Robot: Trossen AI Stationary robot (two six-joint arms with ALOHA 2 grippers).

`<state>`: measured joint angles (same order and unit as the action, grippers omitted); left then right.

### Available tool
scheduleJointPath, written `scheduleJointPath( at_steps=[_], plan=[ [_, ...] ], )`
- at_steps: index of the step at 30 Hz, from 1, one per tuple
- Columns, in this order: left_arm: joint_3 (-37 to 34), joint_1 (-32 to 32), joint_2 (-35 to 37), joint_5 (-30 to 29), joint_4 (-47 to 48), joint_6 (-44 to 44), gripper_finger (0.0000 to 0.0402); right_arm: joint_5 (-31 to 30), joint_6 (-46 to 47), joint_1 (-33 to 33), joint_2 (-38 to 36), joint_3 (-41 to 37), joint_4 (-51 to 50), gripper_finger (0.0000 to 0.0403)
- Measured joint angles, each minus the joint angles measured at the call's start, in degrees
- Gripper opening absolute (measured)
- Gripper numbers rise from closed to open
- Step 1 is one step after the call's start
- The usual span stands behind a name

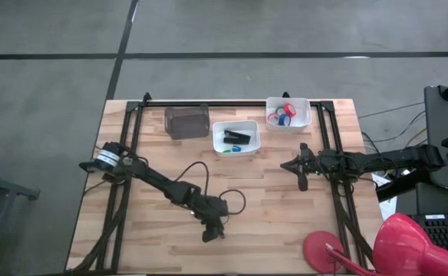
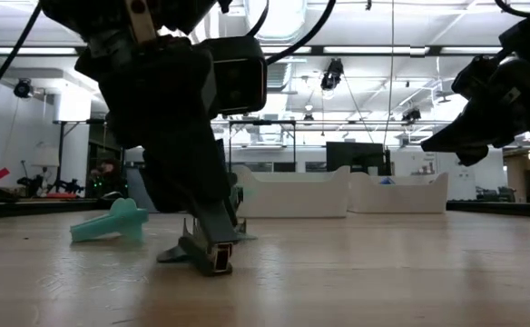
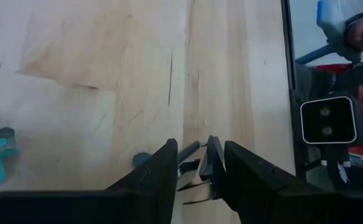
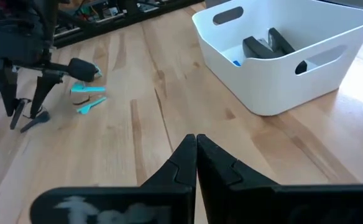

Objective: Pick and place Stapler, Stapler remover, tape
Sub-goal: Put the black staple remover into the black bin

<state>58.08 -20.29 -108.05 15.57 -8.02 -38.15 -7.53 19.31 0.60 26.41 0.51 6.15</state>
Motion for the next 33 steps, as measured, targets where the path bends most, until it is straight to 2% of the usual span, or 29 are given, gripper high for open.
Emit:
scheduleJointPath(
  at_steps=[12, 22, 28, 33],
  plan=[
    [0.00, 0.00, 0.42, 0.02, -0.97, 3.08, 0.0056, 0.00, 0.00, 0.00, 0.00, 0.00, 0.01, 0.0009],
    [-0.17, 0.09, 1.60, -1.04, -0.74, 5.64, 0.0071, -0.01, 0.00, 0.00, 0.00, 0.00, 0.02, 0.0009],
    [-0.22, 0.60, 5.63, -2.40, -0.28, 10.18, 0.0052, -0.02, 0.00, 0.02, -0.02, 0.00, 0.04, 0.0009],
    [-0.20, 1.50, 10.66, -6.75, 3.82, 13.97, 0.0067, -0.03, 0.00, 0.02, -0.02, 0.00, 0.02, 0.0009]
  ],
)
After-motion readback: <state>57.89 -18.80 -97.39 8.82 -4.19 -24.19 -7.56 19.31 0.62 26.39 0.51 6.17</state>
